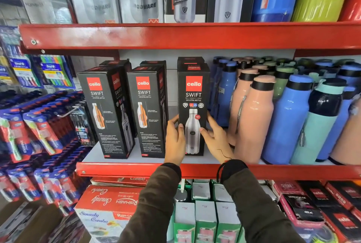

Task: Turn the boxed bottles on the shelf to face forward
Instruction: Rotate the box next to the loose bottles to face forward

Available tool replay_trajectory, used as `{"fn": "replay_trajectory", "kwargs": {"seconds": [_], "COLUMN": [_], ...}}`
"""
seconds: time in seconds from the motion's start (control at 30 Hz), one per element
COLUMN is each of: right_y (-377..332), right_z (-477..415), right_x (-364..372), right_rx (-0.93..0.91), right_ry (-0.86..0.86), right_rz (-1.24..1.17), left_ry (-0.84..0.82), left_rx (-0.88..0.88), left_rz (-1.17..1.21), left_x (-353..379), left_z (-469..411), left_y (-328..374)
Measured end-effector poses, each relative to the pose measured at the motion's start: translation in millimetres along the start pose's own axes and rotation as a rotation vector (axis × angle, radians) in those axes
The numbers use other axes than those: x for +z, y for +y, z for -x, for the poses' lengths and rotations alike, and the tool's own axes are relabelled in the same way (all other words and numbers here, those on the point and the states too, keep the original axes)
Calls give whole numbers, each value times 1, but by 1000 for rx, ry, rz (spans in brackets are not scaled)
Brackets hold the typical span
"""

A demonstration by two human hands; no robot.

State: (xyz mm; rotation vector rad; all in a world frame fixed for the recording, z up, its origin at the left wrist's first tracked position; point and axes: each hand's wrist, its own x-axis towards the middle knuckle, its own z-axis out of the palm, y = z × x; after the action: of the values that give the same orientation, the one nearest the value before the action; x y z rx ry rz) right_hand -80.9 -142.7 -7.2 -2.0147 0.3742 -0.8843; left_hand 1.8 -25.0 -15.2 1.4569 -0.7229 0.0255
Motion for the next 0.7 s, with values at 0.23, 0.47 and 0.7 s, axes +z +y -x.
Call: {"fn": "replay_trajectory", "kwargs": {"seconds": [0.23, 0.47, 0.7], "right_y": [4, -1, -1], "right_z": [-8, -6, 6], "right_x": [1, 3, 9], "right_rx": [34, 23, -29], "right_ry": [-52, -12, 245], "right_rz": [21, 33, -91], "left_ry": [-1, -10, -6], "left_rx": [-12, -8, 10], "left_rz": [-61, -64, -102], "left_x": [2, 0, -2], "left_z": [-6, -5, 1], "left_y": [-6, -3, 0]}}
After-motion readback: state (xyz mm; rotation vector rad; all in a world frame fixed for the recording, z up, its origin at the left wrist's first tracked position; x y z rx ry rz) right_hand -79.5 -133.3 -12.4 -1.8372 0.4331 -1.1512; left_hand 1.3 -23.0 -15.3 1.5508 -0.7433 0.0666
